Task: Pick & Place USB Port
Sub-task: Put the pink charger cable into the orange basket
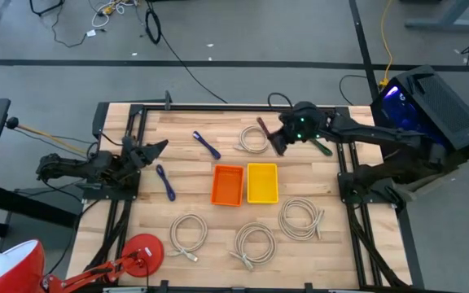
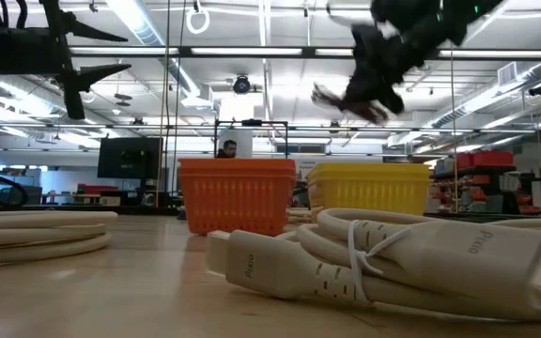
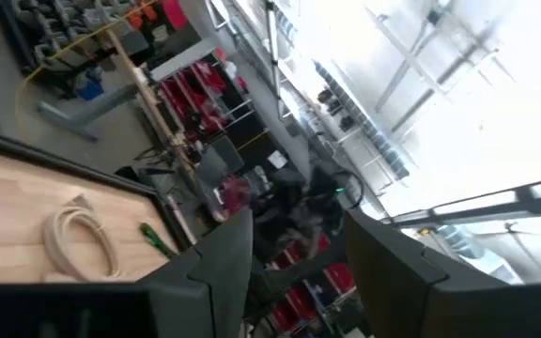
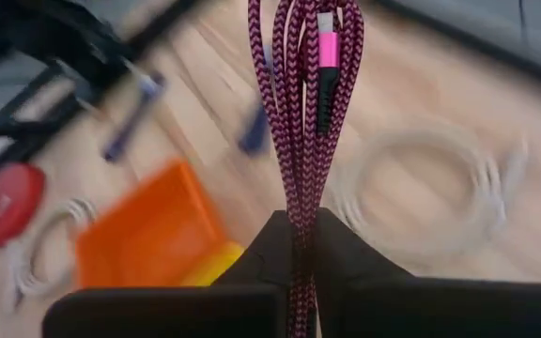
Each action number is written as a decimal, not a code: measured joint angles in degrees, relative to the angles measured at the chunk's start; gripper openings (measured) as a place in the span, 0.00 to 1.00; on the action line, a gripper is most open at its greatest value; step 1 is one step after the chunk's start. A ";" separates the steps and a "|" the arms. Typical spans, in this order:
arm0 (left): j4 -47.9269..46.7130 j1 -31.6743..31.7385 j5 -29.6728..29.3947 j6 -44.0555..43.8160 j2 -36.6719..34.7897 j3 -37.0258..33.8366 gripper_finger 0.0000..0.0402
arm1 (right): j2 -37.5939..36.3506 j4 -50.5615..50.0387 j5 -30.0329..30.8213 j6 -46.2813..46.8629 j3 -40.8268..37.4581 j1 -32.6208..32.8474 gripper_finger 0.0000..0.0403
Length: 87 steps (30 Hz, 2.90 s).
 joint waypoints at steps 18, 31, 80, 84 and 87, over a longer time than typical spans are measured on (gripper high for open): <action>-21.95 6.99 19.05 27.44 53.30 47.62 0.44 | 5.27 8.04 0.73 -1.41 11.25 11.20 0.04; -6.36 16.94 40.44 23.94 66.89 51.65 0.44 | 4.64 13.77 4.36 -0.73 11.36 17.50 0.04; 17.26 17.43 49.54 15.98 79.79 51.53 0.17 | 4.43 15.67 3.71 -1.94 11.61 17.84 0.03; 17.85 17.68 49.50 15.63 79.79 51.53 0.17 | 4.46 14.96 3.53 -2.00 11.62 17.94 0.03; 17.75 17.68 49.41 15.59 79.83 51.51 0.17 | 4.46 13.19 2.67 -2.25 11.73 17.96 0.03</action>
